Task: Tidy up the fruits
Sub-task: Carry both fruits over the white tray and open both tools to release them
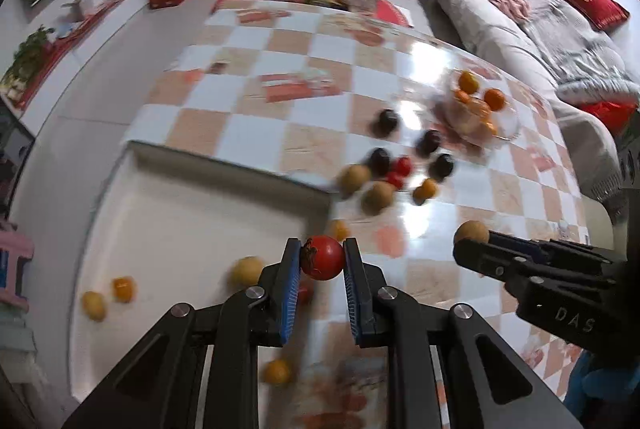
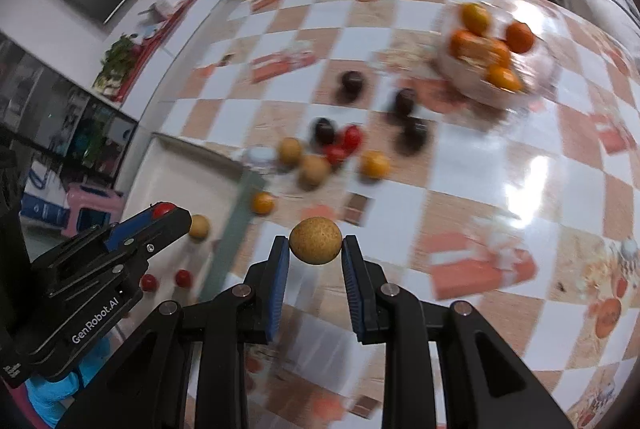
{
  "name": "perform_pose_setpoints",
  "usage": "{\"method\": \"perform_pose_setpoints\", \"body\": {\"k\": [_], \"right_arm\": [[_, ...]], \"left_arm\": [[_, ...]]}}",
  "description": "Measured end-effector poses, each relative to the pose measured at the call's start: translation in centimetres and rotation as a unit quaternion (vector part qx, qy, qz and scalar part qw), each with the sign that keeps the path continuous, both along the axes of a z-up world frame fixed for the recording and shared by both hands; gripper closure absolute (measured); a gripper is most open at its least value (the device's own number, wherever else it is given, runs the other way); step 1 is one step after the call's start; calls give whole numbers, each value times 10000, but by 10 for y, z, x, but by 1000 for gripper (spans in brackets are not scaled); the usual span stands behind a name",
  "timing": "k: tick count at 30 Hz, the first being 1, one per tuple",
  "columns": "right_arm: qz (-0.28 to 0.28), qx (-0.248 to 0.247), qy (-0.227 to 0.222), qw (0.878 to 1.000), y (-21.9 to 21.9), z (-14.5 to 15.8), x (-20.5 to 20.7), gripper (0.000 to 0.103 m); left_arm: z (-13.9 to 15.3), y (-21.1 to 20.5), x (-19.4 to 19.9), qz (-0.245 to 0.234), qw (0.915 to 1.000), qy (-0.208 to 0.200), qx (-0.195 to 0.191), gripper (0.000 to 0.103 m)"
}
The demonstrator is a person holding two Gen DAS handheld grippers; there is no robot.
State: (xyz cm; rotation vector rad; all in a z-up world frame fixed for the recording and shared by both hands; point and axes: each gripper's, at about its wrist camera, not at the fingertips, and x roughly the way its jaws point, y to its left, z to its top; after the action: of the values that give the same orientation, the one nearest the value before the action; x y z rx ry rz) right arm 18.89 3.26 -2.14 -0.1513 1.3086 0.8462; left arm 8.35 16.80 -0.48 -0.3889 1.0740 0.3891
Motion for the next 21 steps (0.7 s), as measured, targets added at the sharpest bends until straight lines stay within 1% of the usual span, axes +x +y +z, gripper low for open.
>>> {"method": "perform_pose_setpoints", "body": {"k": [5, 10, 17, 21], "right_arm": [[318, 34, 23, 9995, 40, 2, -20, 74], [598, 28, 94, 9982, 80, -3, -37, 74], [847, -56, 87, 9964, 122, -13, -47, 74], [914, -161, 62, 9957, 141, -23, -45, 74]], "left_arm": [[-5, 38, -26, 358, 9992, 141, 46, 81], [-19, 66, -41, 555, 9978, 341, 129, 81], [-44, 95, -46, 725, 9954, 626, 78, 81], [-52, 103, -43, 759, 9948, 679, 48, 81]]}}
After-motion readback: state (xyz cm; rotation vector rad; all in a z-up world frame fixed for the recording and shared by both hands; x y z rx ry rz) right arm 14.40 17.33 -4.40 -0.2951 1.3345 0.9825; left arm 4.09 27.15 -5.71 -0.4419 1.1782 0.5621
